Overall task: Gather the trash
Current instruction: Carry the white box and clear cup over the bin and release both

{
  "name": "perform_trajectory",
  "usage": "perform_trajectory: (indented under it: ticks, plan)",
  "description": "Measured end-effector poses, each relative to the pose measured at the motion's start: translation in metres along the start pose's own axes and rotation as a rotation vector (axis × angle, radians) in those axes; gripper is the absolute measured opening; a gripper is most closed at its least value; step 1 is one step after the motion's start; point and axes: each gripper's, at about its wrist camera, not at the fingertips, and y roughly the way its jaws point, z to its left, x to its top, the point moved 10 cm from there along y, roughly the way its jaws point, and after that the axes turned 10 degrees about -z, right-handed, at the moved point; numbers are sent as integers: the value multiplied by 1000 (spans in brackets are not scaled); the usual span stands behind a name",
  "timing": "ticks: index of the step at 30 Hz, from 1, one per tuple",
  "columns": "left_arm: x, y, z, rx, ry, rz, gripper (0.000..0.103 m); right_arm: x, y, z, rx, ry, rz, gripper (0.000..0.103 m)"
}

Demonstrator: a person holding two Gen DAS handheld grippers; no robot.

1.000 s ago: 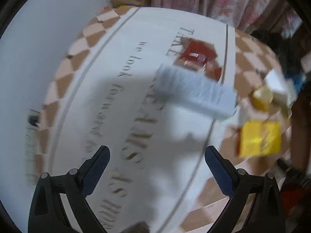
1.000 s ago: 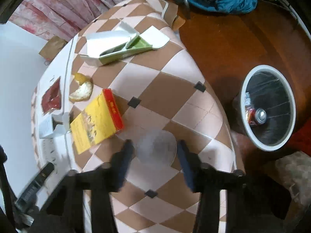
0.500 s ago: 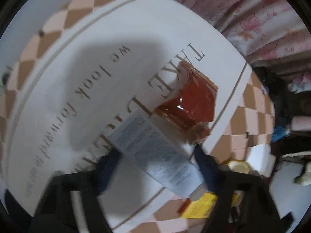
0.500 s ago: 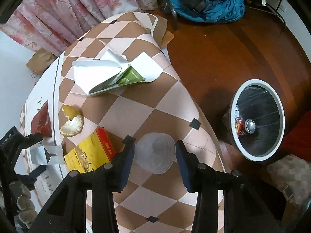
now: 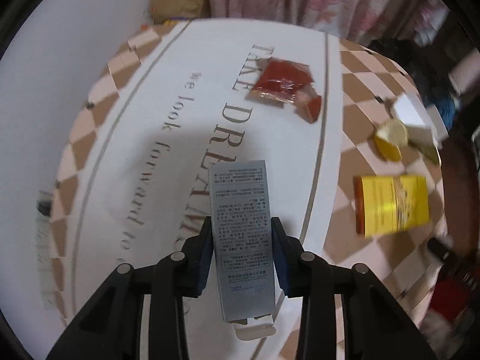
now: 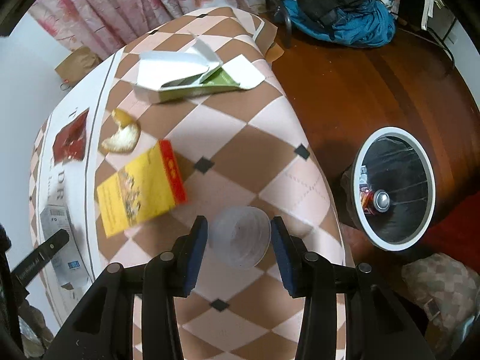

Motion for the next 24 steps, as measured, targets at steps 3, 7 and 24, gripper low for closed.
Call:
perform_trajectory:
  ticks: [3,7,24]
  plan:
    - [-8,-22,0,18,54,-49,32,-7,-14,1,3,-34,-28,45]
    - [10,-41,-14,26,96,-118,32,-12,-39,4,5,-95,-78,45]
    - [42,-170,-122,-138,185,-352,32,12,-184,-20,81,-125,-308,45]
